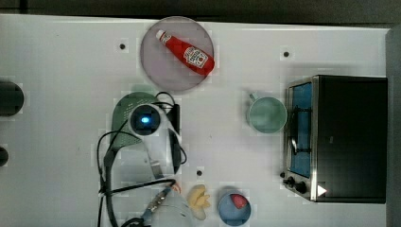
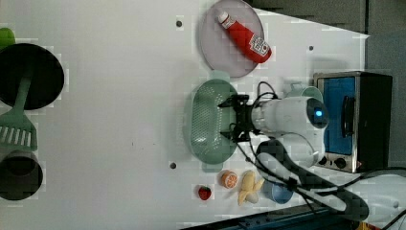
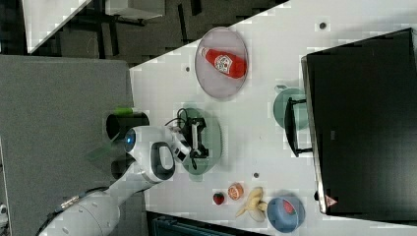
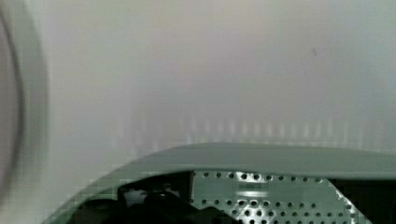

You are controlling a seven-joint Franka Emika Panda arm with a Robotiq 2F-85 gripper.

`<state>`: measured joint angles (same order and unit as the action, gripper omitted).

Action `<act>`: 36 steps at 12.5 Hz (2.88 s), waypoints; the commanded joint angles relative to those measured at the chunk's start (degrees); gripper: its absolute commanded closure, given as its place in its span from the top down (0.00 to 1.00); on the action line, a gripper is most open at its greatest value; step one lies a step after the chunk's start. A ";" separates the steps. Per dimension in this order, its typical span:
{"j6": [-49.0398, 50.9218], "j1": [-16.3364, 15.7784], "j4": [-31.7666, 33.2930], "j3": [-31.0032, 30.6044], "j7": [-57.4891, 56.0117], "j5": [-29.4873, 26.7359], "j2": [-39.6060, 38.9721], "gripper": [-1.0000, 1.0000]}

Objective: Drag strainer left to right.

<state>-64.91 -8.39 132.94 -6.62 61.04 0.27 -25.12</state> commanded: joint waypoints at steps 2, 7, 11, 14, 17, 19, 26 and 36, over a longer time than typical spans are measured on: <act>0.40 4.63 2.05 2.17 -12.74 0.36 2.23 1.00; 0.11 6.92 2.82 6.49 -20.75 0.36 2.88 1.00; -0.35 7.23 2.88 10.38 -24.46 0.36 2.96 1.00; -0.63 7.36 2.97 13.23 -29.27 0.36 2.96 1.00; -0.71 7.57 2.91 15.75 -33.75 0.36 2.98 1.00; -0.63 7.51 2.55 15.55 -33.81 0.35 3.44 1.00; 13.80 7.22 2.34 7.39 -41.16 0.36 19.57 1.00; 45.73 7.31 -1.87 5.01 -59.79 0.41 52.21 1.00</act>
<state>-20.42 -1.52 131.71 -4.17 4.15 -0.21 27.95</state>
